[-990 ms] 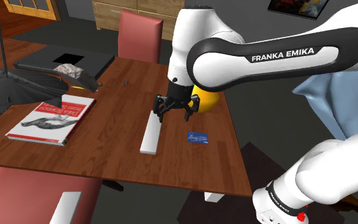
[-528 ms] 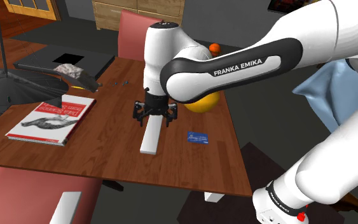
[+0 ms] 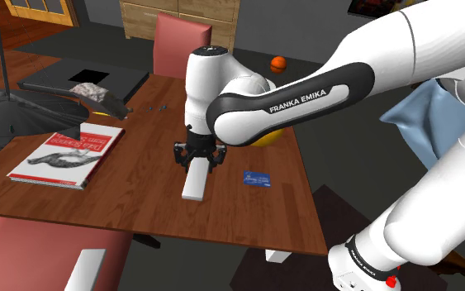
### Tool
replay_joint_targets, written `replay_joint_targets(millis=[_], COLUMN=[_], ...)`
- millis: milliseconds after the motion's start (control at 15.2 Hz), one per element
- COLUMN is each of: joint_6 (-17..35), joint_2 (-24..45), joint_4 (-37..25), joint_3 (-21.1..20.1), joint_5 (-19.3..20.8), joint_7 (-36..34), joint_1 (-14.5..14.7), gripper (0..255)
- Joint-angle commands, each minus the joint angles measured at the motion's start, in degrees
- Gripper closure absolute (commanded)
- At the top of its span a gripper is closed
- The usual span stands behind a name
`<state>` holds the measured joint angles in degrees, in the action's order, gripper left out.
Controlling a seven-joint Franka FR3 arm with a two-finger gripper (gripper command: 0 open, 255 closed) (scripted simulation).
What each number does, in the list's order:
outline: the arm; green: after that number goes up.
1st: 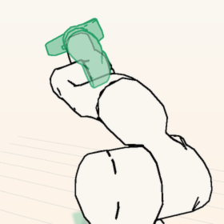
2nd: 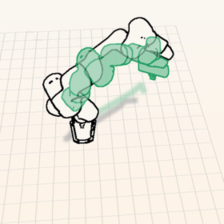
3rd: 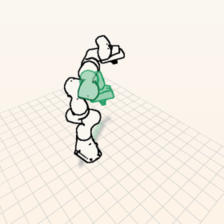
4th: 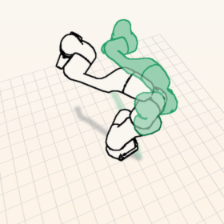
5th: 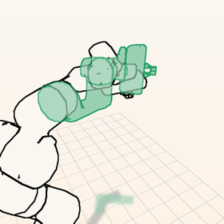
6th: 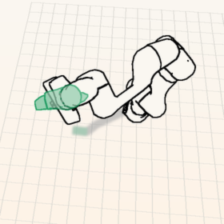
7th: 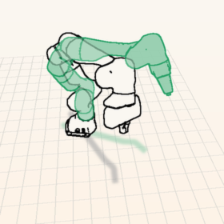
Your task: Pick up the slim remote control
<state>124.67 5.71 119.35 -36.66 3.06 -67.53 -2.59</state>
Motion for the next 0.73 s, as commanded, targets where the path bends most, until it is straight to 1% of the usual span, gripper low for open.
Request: replay_joint_targets(millis=[0,528,660], joint_6=[0.2,0.2,-1.3], joint_2=[0.1,0.1,-0.7], joint_4=[0.1,0.1,-0.7], joint_3=[0.0,0.0,0.0], joint_5=[0.1,0.1,-0.6], joint_7=[-0.1,0.0,0.4], joint_1=[0.0,0.0,-0.1], gripper=[255,255,255])
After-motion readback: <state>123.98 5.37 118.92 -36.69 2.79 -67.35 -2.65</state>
